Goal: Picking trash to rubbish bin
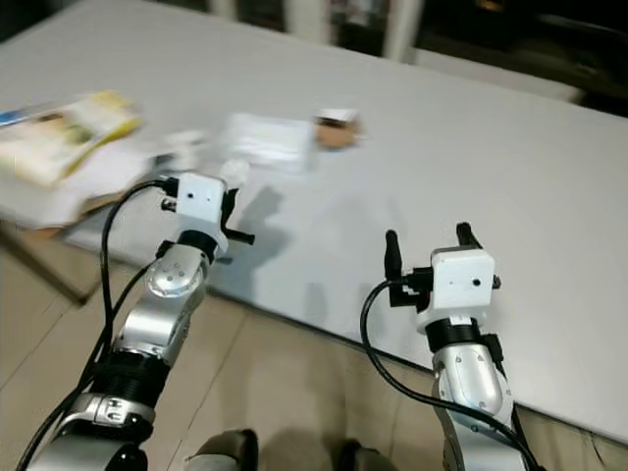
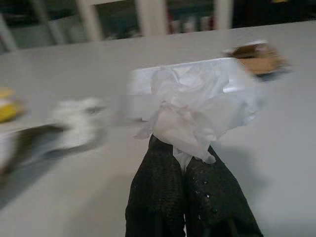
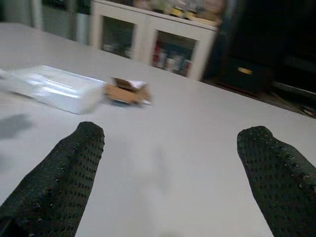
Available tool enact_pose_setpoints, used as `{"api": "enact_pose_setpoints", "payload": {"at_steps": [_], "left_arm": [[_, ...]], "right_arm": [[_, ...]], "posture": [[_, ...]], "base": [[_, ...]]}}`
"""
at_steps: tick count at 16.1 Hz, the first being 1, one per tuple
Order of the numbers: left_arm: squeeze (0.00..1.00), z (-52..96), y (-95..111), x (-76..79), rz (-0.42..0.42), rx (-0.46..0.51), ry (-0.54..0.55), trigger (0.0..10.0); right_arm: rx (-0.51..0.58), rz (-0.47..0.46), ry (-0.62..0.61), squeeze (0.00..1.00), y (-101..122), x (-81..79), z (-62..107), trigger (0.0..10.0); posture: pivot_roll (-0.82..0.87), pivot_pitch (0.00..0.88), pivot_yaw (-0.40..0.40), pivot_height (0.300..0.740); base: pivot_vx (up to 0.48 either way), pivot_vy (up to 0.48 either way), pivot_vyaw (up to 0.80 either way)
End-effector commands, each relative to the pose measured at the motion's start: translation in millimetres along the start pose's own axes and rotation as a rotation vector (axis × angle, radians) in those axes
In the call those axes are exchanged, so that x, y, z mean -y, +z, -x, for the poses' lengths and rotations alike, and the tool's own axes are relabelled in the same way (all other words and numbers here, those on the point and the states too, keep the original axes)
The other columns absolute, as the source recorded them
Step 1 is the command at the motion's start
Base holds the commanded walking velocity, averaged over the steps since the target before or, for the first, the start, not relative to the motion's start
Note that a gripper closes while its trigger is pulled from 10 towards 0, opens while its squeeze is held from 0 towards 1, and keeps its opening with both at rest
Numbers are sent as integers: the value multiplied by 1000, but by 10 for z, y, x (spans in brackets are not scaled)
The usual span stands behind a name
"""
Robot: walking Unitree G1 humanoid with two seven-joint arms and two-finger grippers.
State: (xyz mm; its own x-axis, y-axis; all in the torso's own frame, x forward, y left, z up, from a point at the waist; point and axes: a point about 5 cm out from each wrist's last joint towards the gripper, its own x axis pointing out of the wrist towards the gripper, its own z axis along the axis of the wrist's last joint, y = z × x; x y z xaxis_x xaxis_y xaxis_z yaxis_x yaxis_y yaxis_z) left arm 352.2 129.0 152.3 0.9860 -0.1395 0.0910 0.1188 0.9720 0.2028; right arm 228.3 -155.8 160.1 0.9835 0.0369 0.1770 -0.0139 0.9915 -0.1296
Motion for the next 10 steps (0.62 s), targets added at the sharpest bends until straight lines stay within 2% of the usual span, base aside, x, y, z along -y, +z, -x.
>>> {"api": "enact_pose_setpoints", "payload": {"at_steps": [1,4,5,10], "left_arm": [[0,-42,49,7,17,2,0,10000],[0,-73,77,-41,15,3,17,10000],[0,-80,88,-49,14,6,20,10000],[0,-93,129,-54,17,21,28,10000]], "right_arm": [[14,6,-3,0,30,15,19,10000],[15,5,0,0,31,12,10,10000],[15,7,4,0,29,9,9,10000],[16,9,10,0,19,-8,-4,10000]], "posture": [[129,118,-38,740],[134,119,-40,740],[134,119,-40,740],[140,119,-42,740]], "base": [[0,0,675],[0,0,0],[0,0,475],[0,0,800]]}}
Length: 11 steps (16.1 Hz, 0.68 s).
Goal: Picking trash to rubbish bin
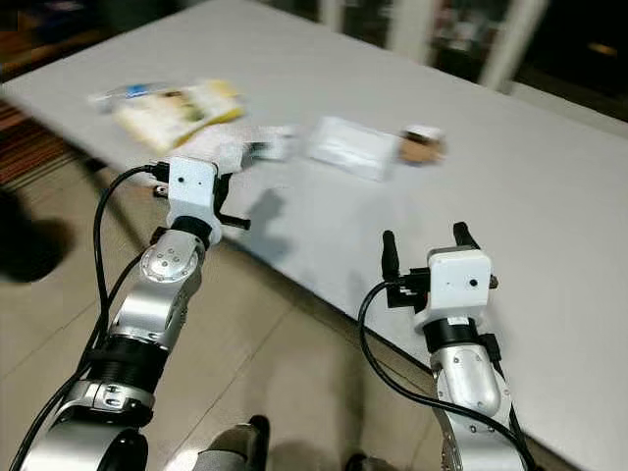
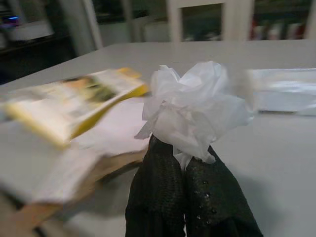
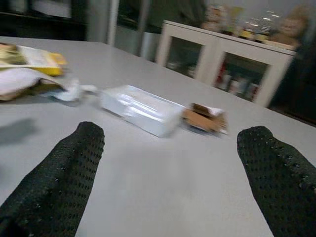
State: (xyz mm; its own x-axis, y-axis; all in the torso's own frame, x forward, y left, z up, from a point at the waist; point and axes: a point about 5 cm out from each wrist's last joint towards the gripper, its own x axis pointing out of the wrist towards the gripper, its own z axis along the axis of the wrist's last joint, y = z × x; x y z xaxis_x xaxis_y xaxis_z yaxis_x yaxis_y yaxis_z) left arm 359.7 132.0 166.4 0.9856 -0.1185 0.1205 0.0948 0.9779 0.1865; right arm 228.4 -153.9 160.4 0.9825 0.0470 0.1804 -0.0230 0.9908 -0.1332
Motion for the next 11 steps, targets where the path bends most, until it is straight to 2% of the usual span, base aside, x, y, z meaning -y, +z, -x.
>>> {"api": "enact_pose_setpoints", "payload": {"at_steps": [1,6,7,11], "left_arm": [[0,-17,9,10,4,-6,3,10000],[0,-82,74,-53,12,-13,27,10000],[0,-91,93,-59,15,-10,31,10000],[0,-108,101,-89,17,-15,47,10000]], "right_arm": [[11,5,0,0,12,10,-3,10000],[9,-3,4,0,3,1,-4,10000],[8,-7,5,0,3,1,-5,10000],[5,-10,7,0,-3,5,-3,10000]], "posture": [[140,119,-42,740],[147,120,-40,740],[146,122,-42,740],[145,122,-45,740]], "base": [[0,0,800],[0,0,724],[0,0,0],[0,373,0]]}}
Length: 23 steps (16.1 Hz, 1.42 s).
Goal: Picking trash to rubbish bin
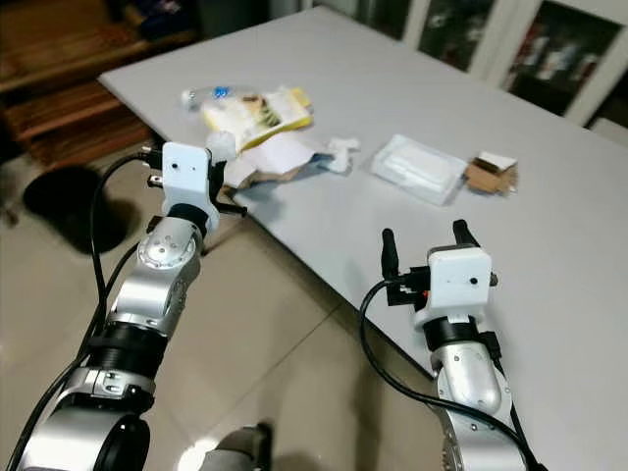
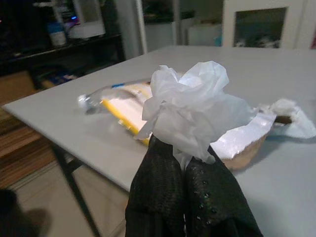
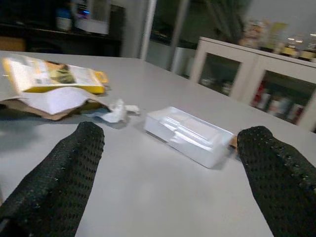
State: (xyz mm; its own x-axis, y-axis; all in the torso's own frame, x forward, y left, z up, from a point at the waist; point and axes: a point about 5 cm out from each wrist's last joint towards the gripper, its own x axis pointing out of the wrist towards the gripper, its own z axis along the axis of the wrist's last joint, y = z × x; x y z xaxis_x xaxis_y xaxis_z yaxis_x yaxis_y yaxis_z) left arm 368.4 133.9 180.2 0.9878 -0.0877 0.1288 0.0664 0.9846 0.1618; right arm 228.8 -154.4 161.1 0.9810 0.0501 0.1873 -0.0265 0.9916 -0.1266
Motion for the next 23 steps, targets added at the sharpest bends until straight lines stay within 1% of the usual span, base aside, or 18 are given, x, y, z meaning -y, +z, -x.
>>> {"api": "enact_pose_setpoints", "payload": {"at_steps": [1,6,12,23], "left_arm": [[0,-9,-23,-42,-4,-22,15,10000],[0,-45,-9,-77,8,-28,15,10000],[0,-88,16,-108,15,-24,22,10000],[0,-118,-34,-117,27,-61,31,10000]], "right_arm": [[-2,-3,5,0,-7,-2,3,10000],[1,-4,5,0,-8,-2,-1,10000],[4,-3,6,0,-9,0,-2,10000],[0,-6,-11,0,-12,12,11,10000]], "posture": [[145,122,-45,740],[144,117,-41,740],[143,113,-43,740],[136,115,-38,740]], "base": [[0,405,0],[0,339,0],[287,332,0],[0,470,0]]}}
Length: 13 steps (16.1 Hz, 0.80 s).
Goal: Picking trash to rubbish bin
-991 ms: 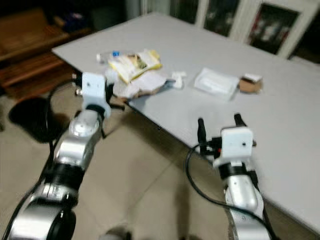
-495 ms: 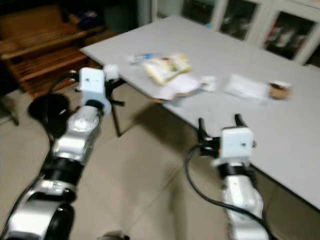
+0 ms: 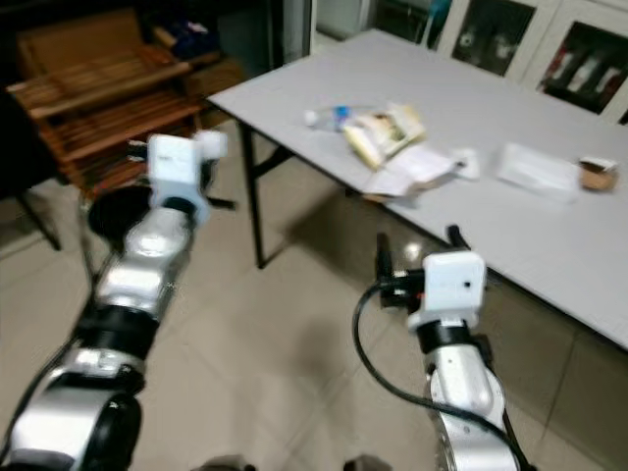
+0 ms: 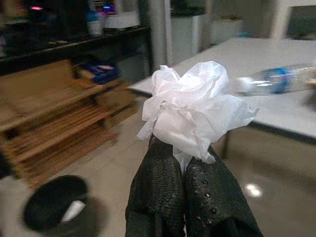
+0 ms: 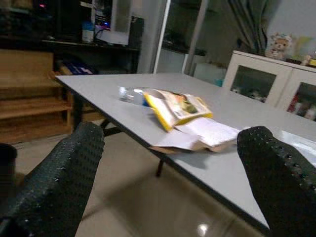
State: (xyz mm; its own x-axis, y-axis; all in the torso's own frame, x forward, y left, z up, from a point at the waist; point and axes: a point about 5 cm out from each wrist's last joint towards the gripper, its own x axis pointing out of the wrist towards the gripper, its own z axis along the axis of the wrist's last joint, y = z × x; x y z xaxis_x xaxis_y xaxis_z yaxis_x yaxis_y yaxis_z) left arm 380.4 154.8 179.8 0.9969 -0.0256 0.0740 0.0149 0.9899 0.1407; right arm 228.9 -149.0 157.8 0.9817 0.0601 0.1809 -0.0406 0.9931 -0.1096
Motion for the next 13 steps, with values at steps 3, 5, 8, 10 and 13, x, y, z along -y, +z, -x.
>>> {"api": "enact_pose_setpoints", "payload": {"at_steps": [3,5,8,10,13], "left_arm": [[0,-29,13,95,18,-5,-22,10000],[0,-36,31,102,3,10,-36,10000],[0,-39,26,109,16,5,-36,10000],[0,-41,23,119,19,4,-42,10000],[0,-51,22,127,25,-2,-57,10000]], "right_arm": [[4,10,-30,0,13,72,10,10000],[1,9,-35,0,12,77,6,10000],[-2,7,-39,0,9,76,-1,10000],[-4,4,-40,0,6,74,-3,10000],[-8,0,-45,0,-1,69,-2,10000]], "posture": [[134,115,-36,740],[135,116,-36,740],[138,117,-36,740],[137,118,-36,740],[138,119,-32,740]], "base": [[0,480,0],[0,0,0],[0,0,-533],[0,0,-800],[0,0,-533]]}}
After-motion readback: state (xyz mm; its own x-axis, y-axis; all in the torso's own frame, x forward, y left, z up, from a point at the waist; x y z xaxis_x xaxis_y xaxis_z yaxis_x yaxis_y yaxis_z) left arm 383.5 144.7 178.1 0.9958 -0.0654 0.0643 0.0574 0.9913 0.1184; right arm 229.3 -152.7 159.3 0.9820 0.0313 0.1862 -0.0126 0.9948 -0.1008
